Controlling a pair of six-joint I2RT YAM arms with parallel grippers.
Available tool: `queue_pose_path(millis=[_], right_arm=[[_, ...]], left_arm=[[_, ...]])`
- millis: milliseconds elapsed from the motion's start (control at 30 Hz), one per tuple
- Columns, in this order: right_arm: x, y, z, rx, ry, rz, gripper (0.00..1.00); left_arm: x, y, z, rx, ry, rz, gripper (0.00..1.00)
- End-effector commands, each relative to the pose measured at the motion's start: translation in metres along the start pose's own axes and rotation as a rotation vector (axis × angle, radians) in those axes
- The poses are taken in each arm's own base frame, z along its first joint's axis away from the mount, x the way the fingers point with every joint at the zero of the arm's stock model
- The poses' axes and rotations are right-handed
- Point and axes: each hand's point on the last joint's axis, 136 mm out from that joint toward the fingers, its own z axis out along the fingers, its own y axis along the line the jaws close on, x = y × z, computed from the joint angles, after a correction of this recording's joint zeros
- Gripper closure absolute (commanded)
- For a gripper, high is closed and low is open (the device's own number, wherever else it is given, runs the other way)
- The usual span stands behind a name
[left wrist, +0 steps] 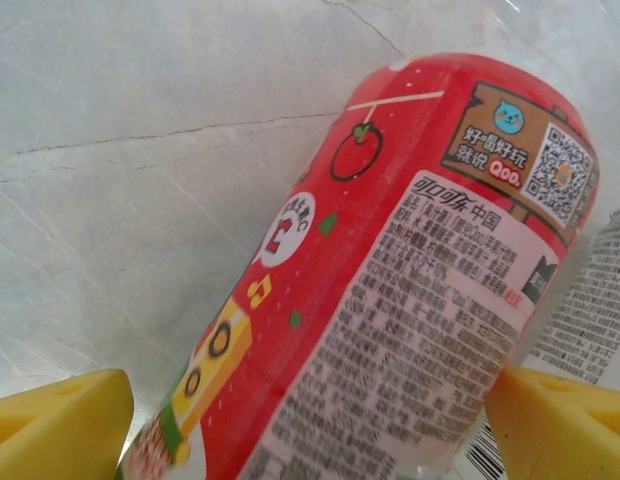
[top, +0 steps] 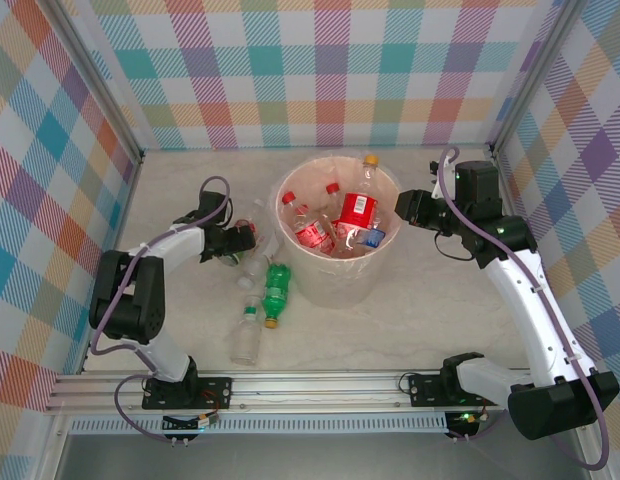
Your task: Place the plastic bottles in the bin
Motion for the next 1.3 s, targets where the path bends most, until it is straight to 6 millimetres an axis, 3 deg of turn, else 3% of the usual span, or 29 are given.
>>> queue_pose_path(millis=[0,333,600,833,1067,1267], right_arm=[[-0.004,0.009,-0.004,-0.022,-0.005,-0.008,0.72],[-0.004,0.012,-0.007,-0.021,0.001,-0.009,0.72],[0.004,0.018,-0.012,-0.055,0.015,0.016,0.72],[0.007,0.015,-0.012,-0.053,0.002,0.016,0.72],[0.004,0.02,-0.02,-0.068,-0.02,0.014,0.72],[0.007,0.02,-0.017,-0.08,-0.014,0.01,0.72]], left_arm=[[0.003,0.003,0.009,-0.027,0.013,-0.007,0.13],[0.009,0.005,0.02,-0.034,0.038,-0.02,0.27],[-0.008,-0.013,0.006,0.044,0.004,-0.06,0.38],[-0.025,-0.017,-0.031,0.065,-0.084,-0.053,0.48],[-0.03,-0.026,-0.07,0.116,-0.15,-0.07,0.5],[-0.037,-0.032,-0.118,0.154,-0.244,-0.046,0.5]])
